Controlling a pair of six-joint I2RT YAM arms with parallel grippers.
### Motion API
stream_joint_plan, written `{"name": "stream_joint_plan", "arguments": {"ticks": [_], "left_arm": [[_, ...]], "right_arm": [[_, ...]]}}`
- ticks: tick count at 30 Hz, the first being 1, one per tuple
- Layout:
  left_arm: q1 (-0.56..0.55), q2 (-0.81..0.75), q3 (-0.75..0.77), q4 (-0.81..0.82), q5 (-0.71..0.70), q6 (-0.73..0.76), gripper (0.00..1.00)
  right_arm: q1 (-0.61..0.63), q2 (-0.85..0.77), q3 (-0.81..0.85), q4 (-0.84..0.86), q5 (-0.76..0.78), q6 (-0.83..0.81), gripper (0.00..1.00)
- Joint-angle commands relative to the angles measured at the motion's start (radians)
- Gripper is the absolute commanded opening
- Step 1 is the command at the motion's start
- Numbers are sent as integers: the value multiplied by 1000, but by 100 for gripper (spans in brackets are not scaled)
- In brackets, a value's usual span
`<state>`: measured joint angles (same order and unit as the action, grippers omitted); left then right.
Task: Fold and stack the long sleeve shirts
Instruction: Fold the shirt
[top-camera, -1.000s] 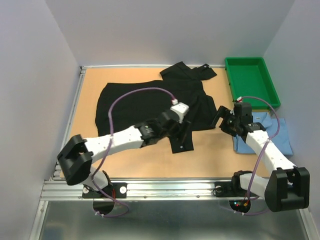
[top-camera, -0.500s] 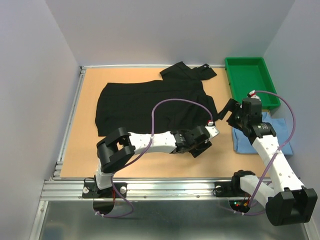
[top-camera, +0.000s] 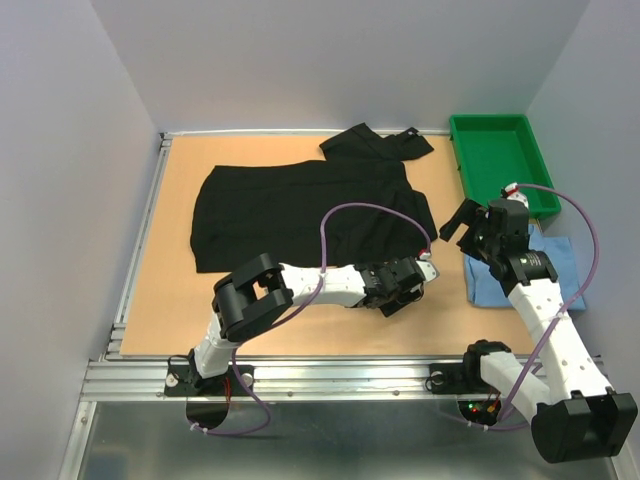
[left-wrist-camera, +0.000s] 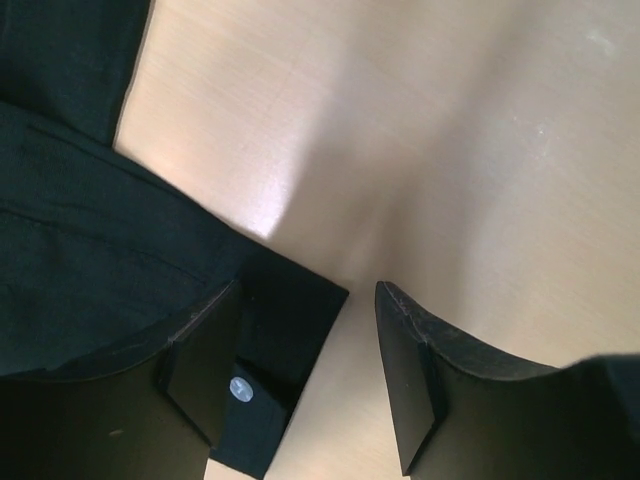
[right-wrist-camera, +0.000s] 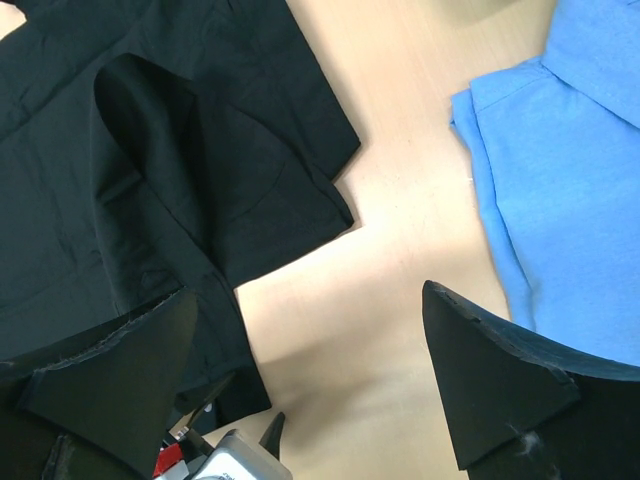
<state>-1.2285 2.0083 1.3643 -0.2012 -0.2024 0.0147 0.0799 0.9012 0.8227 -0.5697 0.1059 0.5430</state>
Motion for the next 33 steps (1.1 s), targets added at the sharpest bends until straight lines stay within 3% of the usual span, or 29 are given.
{"name": "stream_joint_plan", "arguments": {"ticks": [1, 8, 14, 19, 20, 23, 33], "left_arm": [[1, 17, 39, -66, -71, 25, 66], [0, 13, 30, -84, -100, 21, 65], [11, 23, 18, -95, -114, -1, 53], [41, 9, -8, -66, -111, -9, 29], [46, 0, -13, -60, -111, -9, 18], [69, -29, -25, -49, -115, -9, 2], [130, -198, -13, -72, -143, -12, 0]], "right_arm": [[1, -25, 9, 2, 20, -2, 98], [3, -30, 3, 1, 12, 0, 98], [1, -35, 4, 1, 9, 0, 98], [3, -39, 3, 1, 8, -5, 98], [3, -38, 1, 1, 8, -6, 98], [1, -42, 0, 1, 11, -11, 98], [1, -42, 10, 2, 17, -24, 98]]}}
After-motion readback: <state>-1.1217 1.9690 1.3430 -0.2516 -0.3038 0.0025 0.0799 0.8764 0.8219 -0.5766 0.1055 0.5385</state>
